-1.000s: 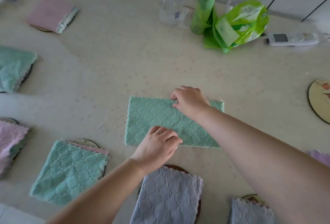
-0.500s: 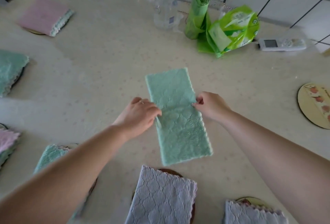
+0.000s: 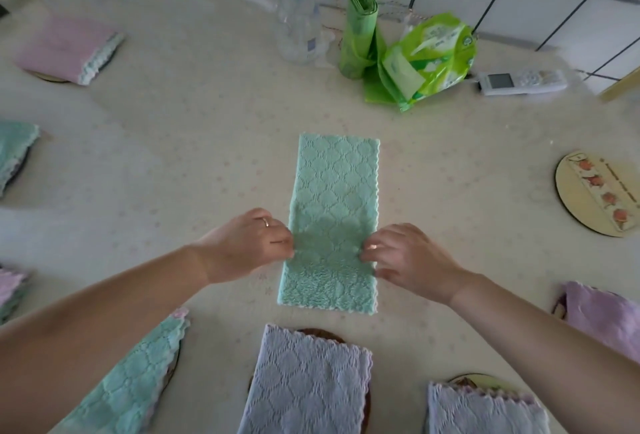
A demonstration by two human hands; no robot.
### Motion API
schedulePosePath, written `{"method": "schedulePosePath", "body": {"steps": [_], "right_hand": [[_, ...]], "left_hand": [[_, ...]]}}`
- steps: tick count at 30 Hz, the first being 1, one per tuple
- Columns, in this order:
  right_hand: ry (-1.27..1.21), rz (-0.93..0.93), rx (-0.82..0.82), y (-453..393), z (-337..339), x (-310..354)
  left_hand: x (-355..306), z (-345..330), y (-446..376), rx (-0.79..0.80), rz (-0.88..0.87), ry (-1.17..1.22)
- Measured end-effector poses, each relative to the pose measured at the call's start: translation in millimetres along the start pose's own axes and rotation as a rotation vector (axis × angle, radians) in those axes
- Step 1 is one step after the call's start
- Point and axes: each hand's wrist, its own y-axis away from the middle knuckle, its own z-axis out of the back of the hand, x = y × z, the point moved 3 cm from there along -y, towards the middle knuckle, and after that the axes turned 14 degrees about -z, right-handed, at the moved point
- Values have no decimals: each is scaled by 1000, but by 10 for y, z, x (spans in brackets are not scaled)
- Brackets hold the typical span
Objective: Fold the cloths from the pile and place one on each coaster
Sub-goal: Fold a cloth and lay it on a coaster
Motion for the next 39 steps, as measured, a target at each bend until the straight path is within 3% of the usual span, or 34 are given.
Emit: {"method": "schedulePosePath", "body": {"steps": [6,10,12,15,20,25,30,39], "right_hand": [[-101,-74,-89,-21,-59,38],[-218,-237,-82,-7,-43,95],[-404,-386,-38,26,-8,70],[-631,-559,4,75,26,79],[-776,-704,-63,19,6,78],[-866,-851,-152,-218,87,-15],[-844,-1010,-142,-430,85,-163],[-810,-1123,-159,-462,-25,-235]], "left_hand": [[-1,-18,-56,-91,68,3],[-38,-4,-83,-189,111,29],[-65,8,-84,-197,148,139],[-166,61,-45,-198,373,461],[-120,-8,-55,-495,696,803],[117,29,-234,-655,881,928],[357,77,-436,-571,980,870],[524,-10,-557,-460,1089,865]]}}
